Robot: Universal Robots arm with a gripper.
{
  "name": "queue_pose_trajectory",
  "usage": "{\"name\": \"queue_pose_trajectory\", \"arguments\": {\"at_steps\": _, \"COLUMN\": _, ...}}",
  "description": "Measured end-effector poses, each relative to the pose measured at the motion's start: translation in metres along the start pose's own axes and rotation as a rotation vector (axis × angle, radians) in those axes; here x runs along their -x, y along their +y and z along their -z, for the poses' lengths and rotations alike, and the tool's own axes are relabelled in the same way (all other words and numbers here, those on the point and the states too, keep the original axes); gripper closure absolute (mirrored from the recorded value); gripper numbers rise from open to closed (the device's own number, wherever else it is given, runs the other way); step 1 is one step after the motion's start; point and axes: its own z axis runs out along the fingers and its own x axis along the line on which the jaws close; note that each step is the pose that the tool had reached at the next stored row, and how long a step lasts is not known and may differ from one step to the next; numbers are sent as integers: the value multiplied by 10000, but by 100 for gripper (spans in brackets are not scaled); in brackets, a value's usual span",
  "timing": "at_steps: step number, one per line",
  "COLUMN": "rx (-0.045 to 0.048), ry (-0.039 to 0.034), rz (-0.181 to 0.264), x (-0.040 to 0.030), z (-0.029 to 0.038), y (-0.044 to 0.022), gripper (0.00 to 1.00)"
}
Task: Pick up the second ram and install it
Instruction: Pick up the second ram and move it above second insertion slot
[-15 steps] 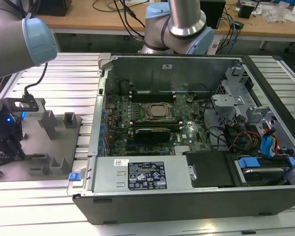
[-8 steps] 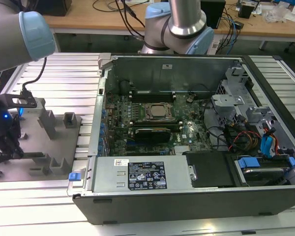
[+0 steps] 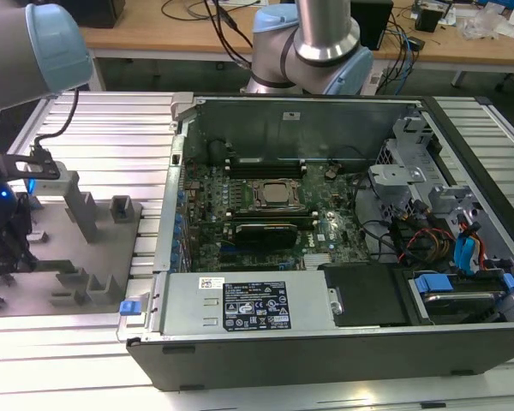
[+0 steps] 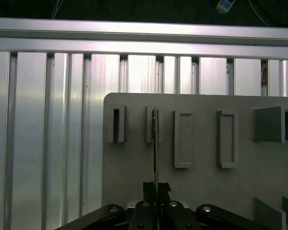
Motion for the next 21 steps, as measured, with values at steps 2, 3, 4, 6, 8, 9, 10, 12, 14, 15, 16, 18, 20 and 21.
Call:
{"name": "queue_pose_trajectory", "arguments": {"at_steps": 2, "rx": 0, "ry": 0, "rz": 0, "x": 1, "z": 38, "y": 2, "gripper": 86}}
{"name": "queue_pose_trajectory", "arguments": {"at_steps": 3, "rx": 0, "ry": 1, "rz": 0, "x": 1, "z": 63, "y": 3, "gripper": 86}}
{"name": "queue_pose_trajectory", "arguments": {"at_steps": 4, "rx": -1, "ry": 0, "rz": 0, "x": 2, "z": 83, "y": 4, "gripper": 86}}
{"name": "queue_pose_trajectory", "arguments": {"at_steps": 6, "rx": 0, "ry": 0, "rz": 0, "x": 2, "z": 107, "y": 5, "gripper": 86}}
{"name": "queue_pose_trajectory", "arguments": {"at_steps": 8, "rx": 0, "ry": 0, "rz": 0, "x": 2, "z": 146, "y": 7, "gripper": 86}}
{"name": "queue_pose_trajectory", "arguments": {"at_steps": 9, "rx": 0, "ry": 0, "rz": 0, "x": 3, "z": 157, "y": 7, "gripper": 86}}
{"name": "queue_pose_trajectory", "arguments": {"at_steps": 10, "rx": 0, "ry": 0, "rz": 0, "x": 3, "z": 174, "y": 8, "gripper": 86}}
{"name": "queue_pose_trajectory", "arguments": {"at_steps": 12, "rx": -1, "ry": 0, "rz": 0, "x": 4, "z": 227, "y": 10, "gripper": 86}}
{"name": "queue_pose_trajectory", "arguments": {"at_steps": 14, "rx": 0, "ry": 0, "rz": 0, "x": 5, "z": 271, "y": 12, "gripper": 86}}
{"name": "queue_pose_trajectory", "arguments": {"at_steps": 15, "rx": 0, "ry": 0, "rz": 0, "x": 5, "z": 285, "y": 13, "gripper": 86}}
{"name": "queue_pose_trajectory", "arguments": {"at_steps": 16, "rx": 1, "ry": 1, "rz": 0, "x": 5, "z": 302, "y": 14, "gripper": 86}}
{"name": "queue_pose_trajectory", "arguments": {"at_steps": 18, "rx": 0, "ry": 1, "rz": 0, "x": 6, "z": 339, "y": 15, "gripper": 86}}
{"name": "queue_pose_trajectory", "arguments": {"at_steps": 20, "rx": 0, "ry": 1, "rz": 0, "x": 7, "z": 413, "y": 19, "gripper": 86}}
{"name": "queue_pose_trajectory", "arguments": {"at_steps": 21, "rx": 0, "ry": 0, "rz": 0, "x": 7, "z": 438, "y": 20, "gripper": 86}}
